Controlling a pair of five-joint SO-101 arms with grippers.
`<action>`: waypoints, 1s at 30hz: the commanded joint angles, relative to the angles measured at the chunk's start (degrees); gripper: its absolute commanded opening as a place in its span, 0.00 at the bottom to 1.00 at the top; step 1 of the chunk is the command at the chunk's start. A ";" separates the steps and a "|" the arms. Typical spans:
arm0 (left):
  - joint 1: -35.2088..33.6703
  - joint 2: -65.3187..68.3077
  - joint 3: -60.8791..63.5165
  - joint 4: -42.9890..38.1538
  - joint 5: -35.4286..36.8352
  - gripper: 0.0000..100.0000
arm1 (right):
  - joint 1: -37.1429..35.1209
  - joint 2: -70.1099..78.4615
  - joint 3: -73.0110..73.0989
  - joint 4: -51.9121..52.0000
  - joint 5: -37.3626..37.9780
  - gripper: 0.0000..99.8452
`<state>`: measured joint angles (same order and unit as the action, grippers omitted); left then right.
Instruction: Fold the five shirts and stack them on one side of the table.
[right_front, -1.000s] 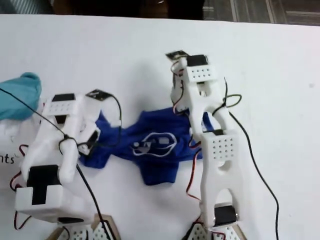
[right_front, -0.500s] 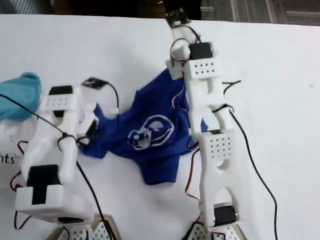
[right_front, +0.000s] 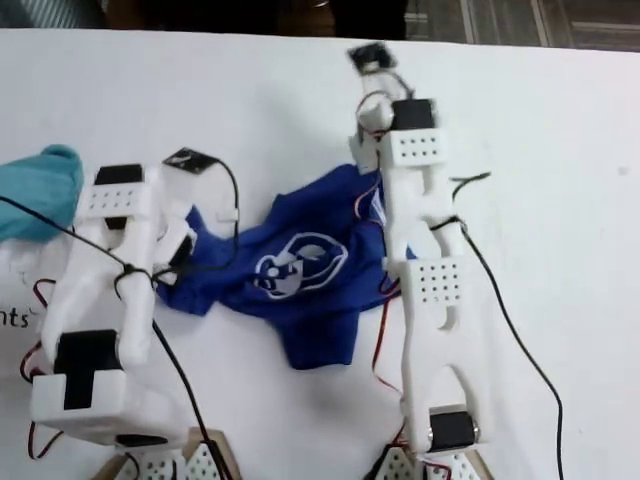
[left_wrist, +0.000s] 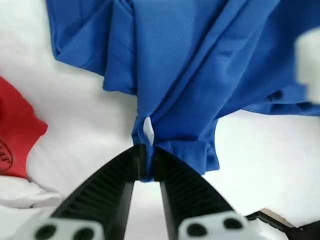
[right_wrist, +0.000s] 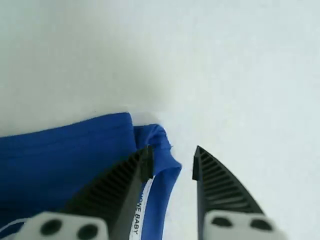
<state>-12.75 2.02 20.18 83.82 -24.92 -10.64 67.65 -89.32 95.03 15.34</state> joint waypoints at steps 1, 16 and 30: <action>0.35 -0.26 -0.31 0.26 -0.70 0.03 | -2.15 -2.24 -4.57 -1.10 -0.09 0.14; 0.35 -0.26 0.04 0.62 -0.62 0.03 | -6.55 6.99 4.57 -10.24 0.44 0.14; 0.35 -0.26 0.04 0.70 -0.35 0.03 | -5.85 6.55 4.92 -3.21 3.16 0.03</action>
<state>-12.84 2.02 20.35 83.82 -24.92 -17.05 75.30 -83.43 90.37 16.48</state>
